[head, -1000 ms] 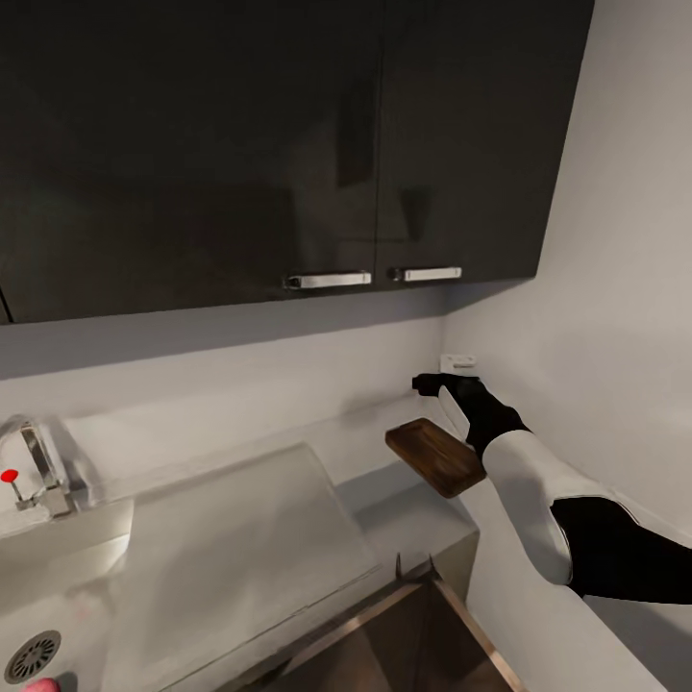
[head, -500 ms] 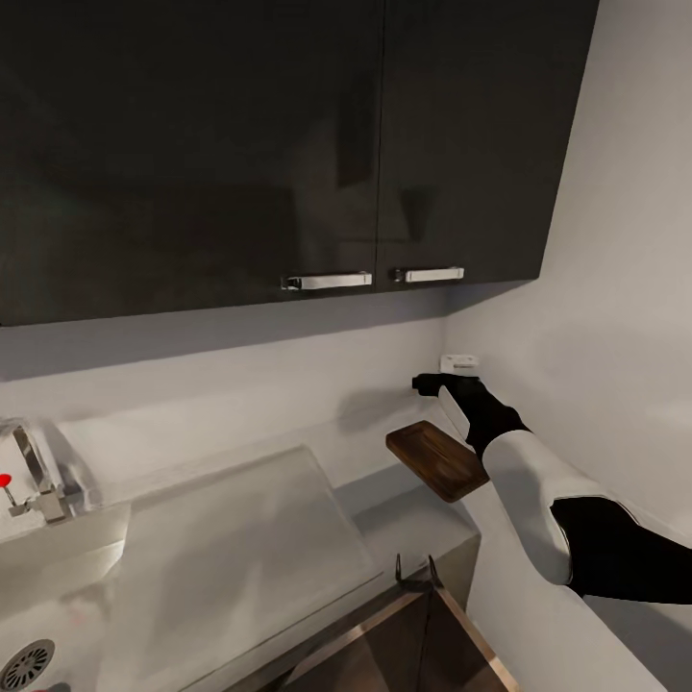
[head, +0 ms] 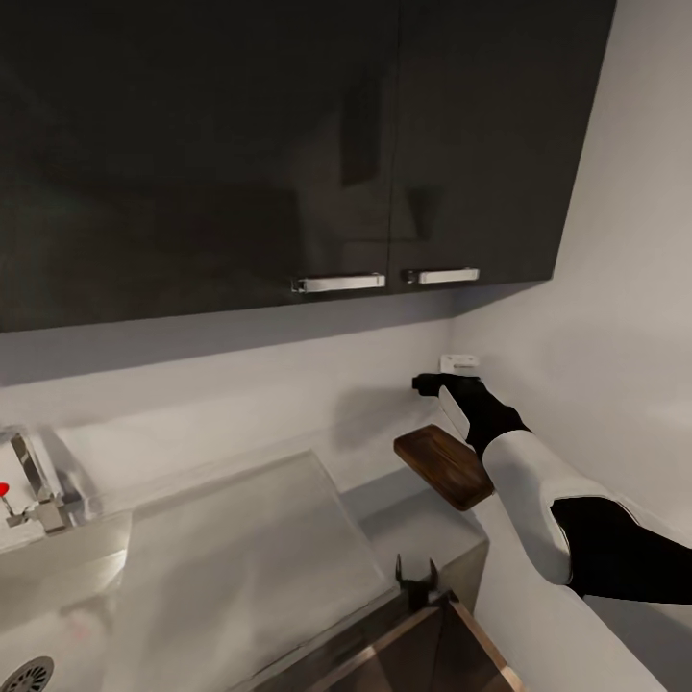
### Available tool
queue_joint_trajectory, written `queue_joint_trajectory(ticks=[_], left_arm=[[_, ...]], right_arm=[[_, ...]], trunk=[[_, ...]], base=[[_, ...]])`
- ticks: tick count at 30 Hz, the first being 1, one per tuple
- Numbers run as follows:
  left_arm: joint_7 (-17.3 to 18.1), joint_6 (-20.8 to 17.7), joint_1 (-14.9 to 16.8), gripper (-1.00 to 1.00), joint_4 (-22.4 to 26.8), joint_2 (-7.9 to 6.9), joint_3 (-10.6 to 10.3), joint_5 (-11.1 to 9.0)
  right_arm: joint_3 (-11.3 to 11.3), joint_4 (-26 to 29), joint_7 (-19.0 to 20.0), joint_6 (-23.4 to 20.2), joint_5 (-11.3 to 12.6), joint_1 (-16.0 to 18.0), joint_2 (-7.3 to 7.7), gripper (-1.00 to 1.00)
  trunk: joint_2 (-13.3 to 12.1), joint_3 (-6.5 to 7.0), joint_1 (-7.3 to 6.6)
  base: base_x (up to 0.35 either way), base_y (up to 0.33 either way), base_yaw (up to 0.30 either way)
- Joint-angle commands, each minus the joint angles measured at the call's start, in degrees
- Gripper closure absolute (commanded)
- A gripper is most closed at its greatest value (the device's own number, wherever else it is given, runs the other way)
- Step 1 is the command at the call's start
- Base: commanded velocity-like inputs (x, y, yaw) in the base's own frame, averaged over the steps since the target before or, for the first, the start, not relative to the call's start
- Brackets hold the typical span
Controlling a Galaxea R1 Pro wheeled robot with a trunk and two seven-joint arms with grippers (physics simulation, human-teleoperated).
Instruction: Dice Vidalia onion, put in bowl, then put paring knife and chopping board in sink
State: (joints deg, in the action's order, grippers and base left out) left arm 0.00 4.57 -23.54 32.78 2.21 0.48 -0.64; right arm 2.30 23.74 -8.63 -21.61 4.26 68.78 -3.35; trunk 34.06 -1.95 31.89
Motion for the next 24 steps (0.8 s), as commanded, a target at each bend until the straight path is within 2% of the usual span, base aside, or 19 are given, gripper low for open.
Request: queue_joint_trajectory(ticks=[1,12,24], left_arm=[[0.0,0.1,0.0,-1.0,0.0,0.03,0.0,-0.1],[0.0,0.1,0.0,-1.0,-0.1,0.08,0.0,-0.1],[0.0,0.1,0.0,-1.0,-0.1,0.04,0.0,-0.1]], right_arm=[[0.2,0.1,-0.4,-0.3,0.4,0.0,0.01,-1.0],[0.2,0.1,-0.4,-0.3,0.4,0.0,0.1,-1.0],[0.2,0.0,-0.4,-0.3,0.4,0.0,0.1,-1.0]], trunk=[[0.1,-0.1,0.04],[0.1,-0.1,0.04],[0.1,-0.1,0.04]], base=[[0.145,0.052,0.0],[0.034,0.006,0.0],[0.14,0.0,0.0]])
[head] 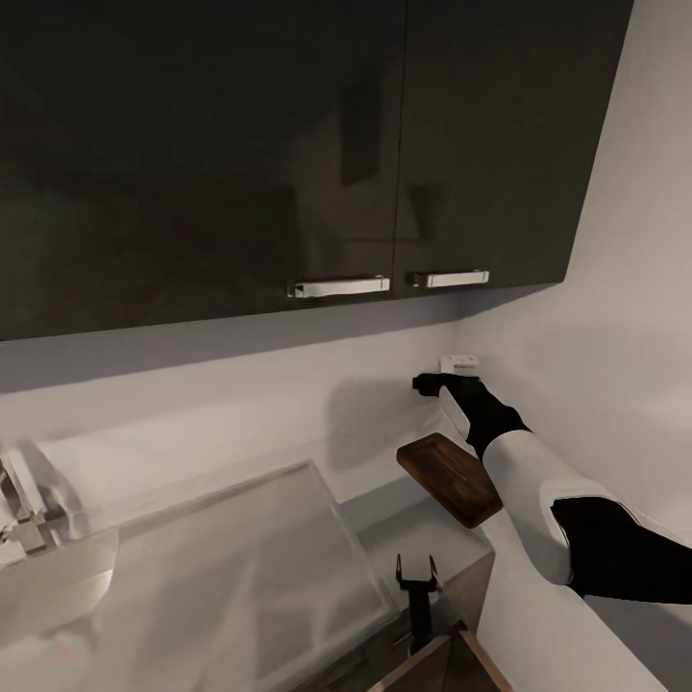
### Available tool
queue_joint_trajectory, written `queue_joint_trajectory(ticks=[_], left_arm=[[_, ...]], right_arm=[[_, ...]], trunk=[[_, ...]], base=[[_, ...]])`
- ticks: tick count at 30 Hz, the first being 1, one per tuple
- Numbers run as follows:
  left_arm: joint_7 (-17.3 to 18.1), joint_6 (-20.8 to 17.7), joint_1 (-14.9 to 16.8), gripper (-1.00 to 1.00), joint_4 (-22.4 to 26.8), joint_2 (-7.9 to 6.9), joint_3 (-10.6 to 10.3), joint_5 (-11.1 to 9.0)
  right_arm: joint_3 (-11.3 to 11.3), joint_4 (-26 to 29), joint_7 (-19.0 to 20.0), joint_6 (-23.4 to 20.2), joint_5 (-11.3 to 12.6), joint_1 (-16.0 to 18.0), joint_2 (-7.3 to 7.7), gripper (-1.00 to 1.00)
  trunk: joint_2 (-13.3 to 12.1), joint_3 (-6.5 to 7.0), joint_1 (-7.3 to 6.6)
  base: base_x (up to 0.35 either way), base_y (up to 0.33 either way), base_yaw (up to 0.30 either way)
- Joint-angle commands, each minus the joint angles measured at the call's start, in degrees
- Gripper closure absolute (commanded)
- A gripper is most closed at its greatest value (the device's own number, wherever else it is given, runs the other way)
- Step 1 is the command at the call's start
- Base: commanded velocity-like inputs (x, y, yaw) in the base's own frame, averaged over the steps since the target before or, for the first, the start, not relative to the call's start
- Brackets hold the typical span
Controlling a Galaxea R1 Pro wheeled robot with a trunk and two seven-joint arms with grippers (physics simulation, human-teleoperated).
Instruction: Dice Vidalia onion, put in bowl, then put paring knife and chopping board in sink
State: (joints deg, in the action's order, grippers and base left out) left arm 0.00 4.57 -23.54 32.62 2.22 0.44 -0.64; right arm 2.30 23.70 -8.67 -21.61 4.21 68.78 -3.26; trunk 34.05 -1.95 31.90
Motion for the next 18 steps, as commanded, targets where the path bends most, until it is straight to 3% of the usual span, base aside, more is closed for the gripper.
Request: queue_joint_trajectory(ticks=[1,18], left_arm=[[0.0,0.1,0.0,-1.0,0.1,0.01,0.1,-0.1],[0.0,0.0,0.0,-1.0,-0.3,0.05,0.0,-0.1]], right_arm=[[0.2,0.1,-0.4,-0.3,0.4,0.0,0.01,-1.0],[0.2,0.0,-0.4,-0.4,0.4,0.0,0.01,-1.0]], trunk=[[0.1,-0.1,0.03],[0.1,-0.12,0.03]], base=[[0.017,0.0,0.0],[0.002,0.0,0.0]])
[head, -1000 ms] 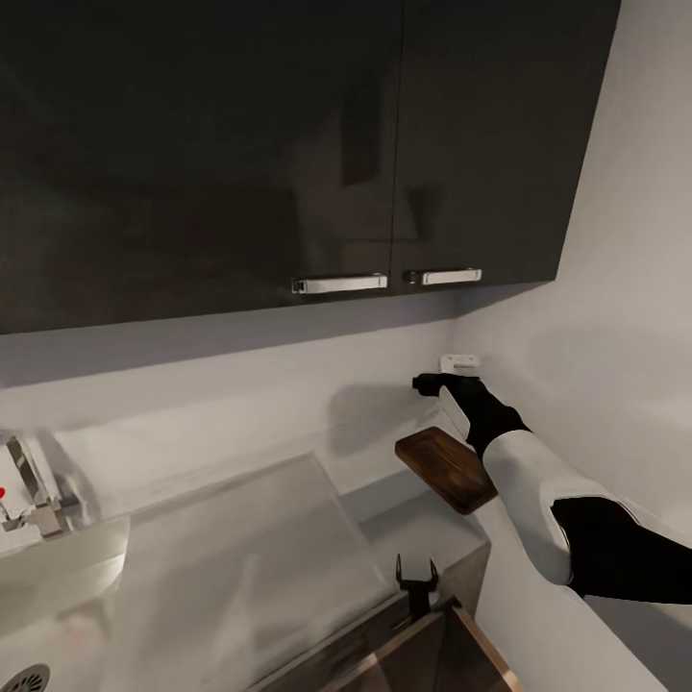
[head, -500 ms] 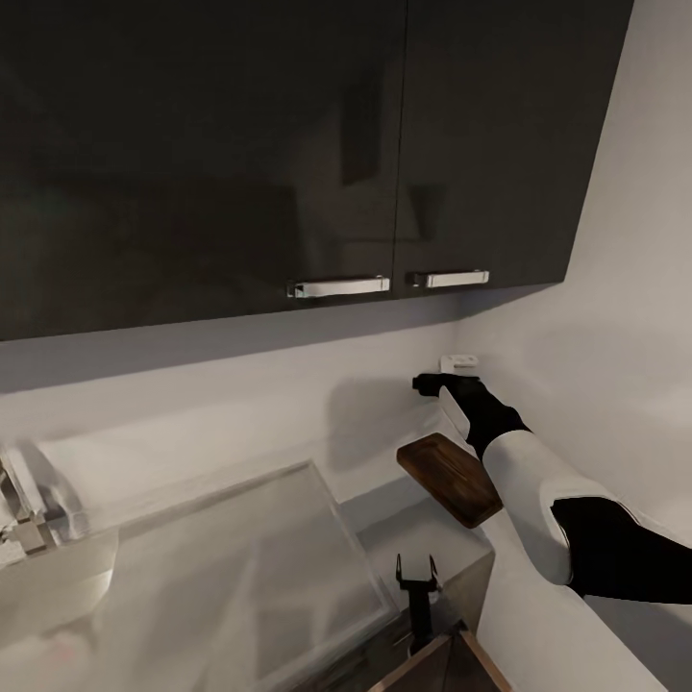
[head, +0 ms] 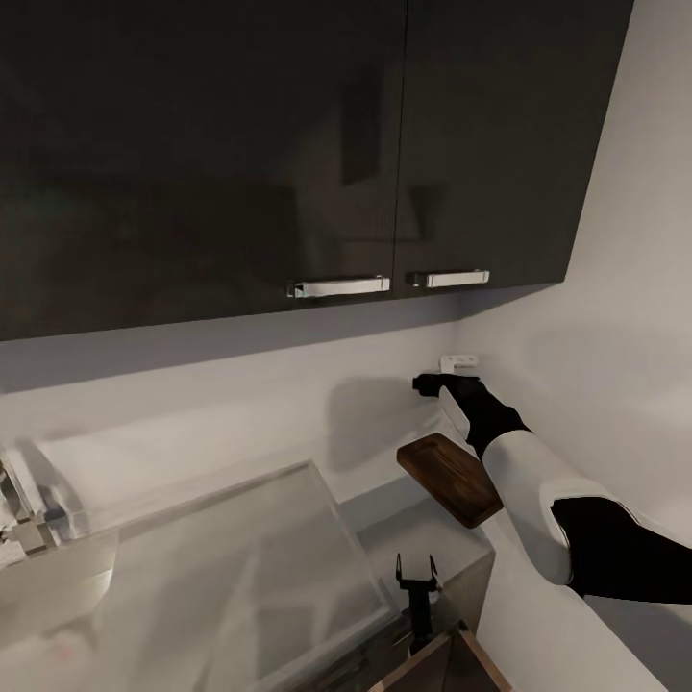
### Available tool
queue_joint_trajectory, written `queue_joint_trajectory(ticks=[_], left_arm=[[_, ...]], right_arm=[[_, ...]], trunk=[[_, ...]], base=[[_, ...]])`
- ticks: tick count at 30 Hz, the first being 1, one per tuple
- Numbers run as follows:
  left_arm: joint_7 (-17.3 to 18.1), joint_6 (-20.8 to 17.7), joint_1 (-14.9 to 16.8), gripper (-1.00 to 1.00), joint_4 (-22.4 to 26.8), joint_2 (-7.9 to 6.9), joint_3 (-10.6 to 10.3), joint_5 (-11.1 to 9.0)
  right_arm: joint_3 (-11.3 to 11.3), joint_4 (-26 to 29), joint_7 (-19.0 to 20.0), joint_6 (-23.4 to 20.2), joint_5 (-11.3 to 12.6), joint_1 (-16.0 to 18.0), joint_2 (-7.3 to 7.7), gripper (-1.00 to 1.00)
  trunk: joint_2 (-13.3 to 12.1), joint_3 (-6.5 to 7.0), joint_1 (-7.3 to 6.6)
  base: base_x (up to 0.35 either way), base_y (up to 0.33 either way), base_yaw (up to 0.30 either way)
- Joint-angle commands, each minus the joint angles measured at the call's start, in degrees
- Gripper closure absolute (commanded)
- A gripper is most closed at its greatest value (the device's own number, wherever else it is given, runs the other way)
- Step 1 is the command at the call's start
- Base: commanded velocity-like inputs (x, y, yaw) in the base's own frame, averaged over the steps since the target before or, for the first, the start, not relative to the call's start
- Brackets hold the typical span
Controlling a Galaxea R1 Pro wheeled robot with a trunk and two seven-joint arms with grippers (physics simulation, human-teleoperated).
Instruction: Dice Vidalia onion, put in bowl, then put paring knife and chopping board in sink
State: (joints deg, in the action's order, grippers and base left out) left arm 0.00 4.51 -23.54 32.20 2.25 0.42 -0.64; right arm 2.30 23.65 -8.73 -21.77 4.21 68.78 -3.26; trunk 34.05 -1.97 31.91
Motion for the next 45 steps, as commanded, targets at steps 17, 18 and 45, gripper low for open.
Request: queue_joint_trajectory(ticks=[17,18,45], left_arm=[[-0.1,0.1,0.0,-1.0,-0.4,-0.08,0.0,0.1],[-0.1,0.1,0.0,-1.0,-0.4,-0.12,0.0,0.1],[-0.1,0.1,0.0,-1.0,-0.4,-0.17,0.0,0.1]], right_arm=[[0.3,-0.7,-0.1,0.4,0.4,0.0,0.03,-1.0],[0.4,-1.0,-0.1,1.0,0.4,0.0,0.06,-1.0],[0.4,-7.3,-0.1,11.6,0.4,0.0,0.09,-1.0]], trunk=[[0.1,-1.54,0.03],[0.1,-1.63,0.03],[0.1,-4.16,0.03]], base=[[0.0,0.0,0.0],[0.0,0.0,0.0],[0.0,0.0,0.0]])
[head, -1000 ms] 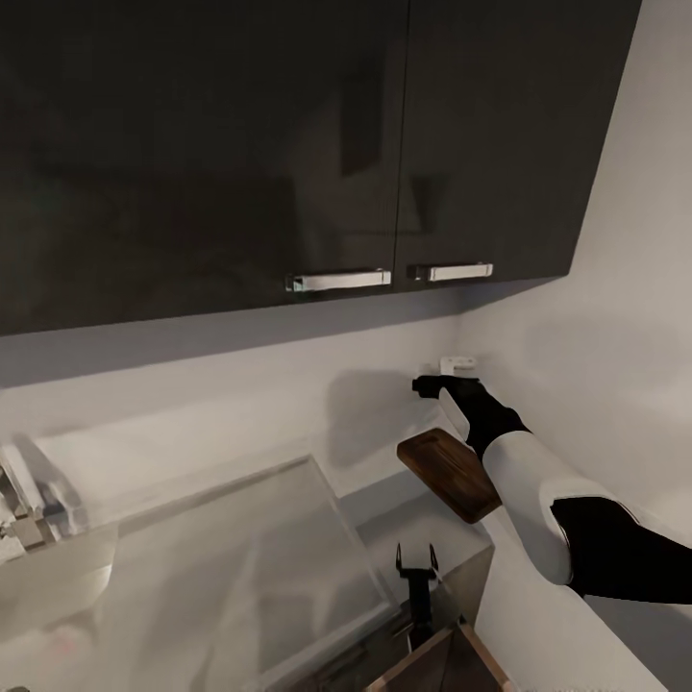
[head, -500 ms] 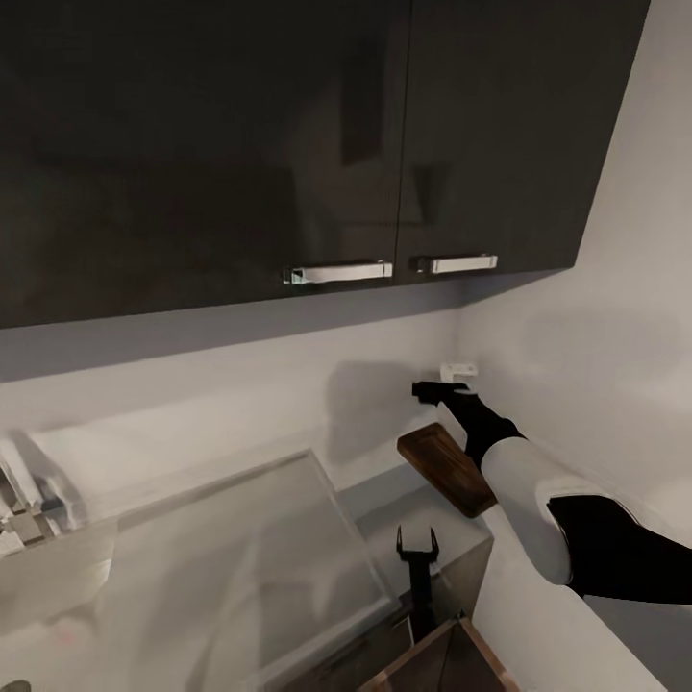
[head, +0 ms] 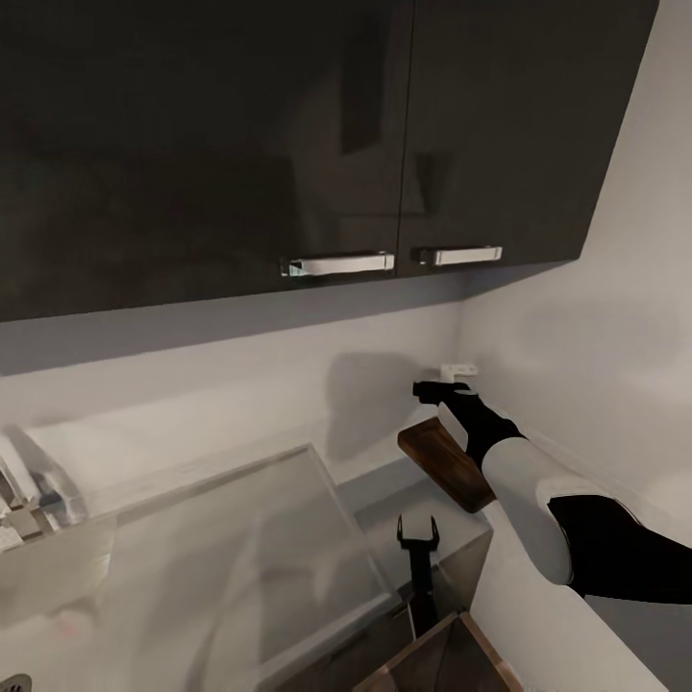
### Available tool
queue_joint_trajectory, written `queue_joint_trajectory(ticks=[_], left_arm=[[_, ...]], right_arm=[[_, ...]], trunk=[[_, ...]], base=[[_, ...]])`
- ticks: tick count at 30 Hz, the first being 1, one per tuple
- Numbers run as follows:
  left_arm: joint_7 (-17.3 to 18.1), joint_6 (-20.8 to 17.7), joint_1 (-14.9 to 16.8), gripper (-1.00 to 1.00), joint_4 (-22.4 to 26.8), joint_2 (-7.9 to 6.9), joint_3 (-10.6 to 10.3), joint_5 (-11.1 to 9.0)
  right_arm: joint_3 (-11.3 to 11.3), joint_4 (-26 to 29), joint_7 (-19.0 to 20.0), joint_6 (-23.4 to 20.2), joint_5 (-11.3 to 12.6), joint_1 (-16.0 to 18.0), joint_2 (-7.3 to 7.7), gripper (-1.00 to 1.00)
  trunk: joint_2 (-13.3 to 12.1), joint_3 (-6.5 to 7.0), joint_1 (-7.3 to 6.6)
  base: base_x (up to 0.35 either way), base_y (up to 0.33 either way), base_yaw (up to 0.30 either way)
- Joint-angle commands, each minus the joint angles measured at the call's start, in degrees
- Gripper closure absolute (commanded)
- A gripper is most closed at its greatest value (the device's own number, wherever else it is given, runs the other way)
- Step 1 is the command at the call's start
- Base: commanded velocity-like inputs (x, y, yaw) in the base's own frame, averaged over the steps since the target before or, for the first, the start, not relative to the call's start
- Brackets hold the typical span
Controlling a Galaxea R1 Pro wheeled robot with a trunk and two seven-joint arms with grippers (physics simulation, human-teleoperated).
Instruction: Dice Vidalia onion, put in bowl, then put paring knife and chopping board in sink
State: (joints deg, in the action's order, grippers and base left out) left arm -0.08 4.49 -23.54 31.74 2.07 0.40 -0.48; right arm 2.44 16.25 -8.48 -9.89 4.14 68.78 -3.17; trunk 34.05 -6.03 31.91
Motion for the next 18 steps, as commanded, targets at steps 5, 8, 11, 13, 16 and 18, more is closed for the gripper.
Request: queue_joint_trajectory(ticks=[5,8,11,13,16,18], left_arm=[[0.0,0.1,0.0,-1.0,0.1,0.04,0.1,0.0],[-0.1,0.1,0.0,-1.0,0.1,0.0,0.0,0.0],[-0.1,0.1,0.0,-1.0,0.1,-0.03,0.0,0.0],[-0.1,0.1,0.0,-1.0,0.1,-0.04,0.0,0.0],[-0.1,0.1,0.0,-1.0,0.1,-0.04,0.0,0.0],[-0.1,0.1,0.0,-1.0,0.1,-0.02,0.0,0.0]], right_arm=[[0.3,0.1,-0.3,-0.3,0.4,0.0,0.36,-1.0],[0.3,0.1,-0.3,-0.3,0.4,0.0,0.62,-1.0],[0.3,0.1,-0.3,-0.3,0.4,0.0,0.67,-1.0],[0.3,0.1,-0.3,-0.3,0.4,0.0,0.69,-1.0],[0.3,0.1,-0.3,-0.3,0.4,0.0,0.75,-1.0],[0.3,0.1,-0.3,-0.3,0.4,0.0,0.77,-1.0]], trunk=[[0.1,-0.57,0.02],[0.1,-0.85,0.02],[0.1,-1.13,0.02],[0.1,-1.32,0.02],[0.1,-1.6,0.02],[0.1,-1.78,0.02]], base=[[0.0,0.0,0.0],[0.0,0.0,0.0],[0.0,0.0,0.0],[0.0,0.0,0.0],[0.0,0.0,0.0],[0.0,0.0,0.0]])
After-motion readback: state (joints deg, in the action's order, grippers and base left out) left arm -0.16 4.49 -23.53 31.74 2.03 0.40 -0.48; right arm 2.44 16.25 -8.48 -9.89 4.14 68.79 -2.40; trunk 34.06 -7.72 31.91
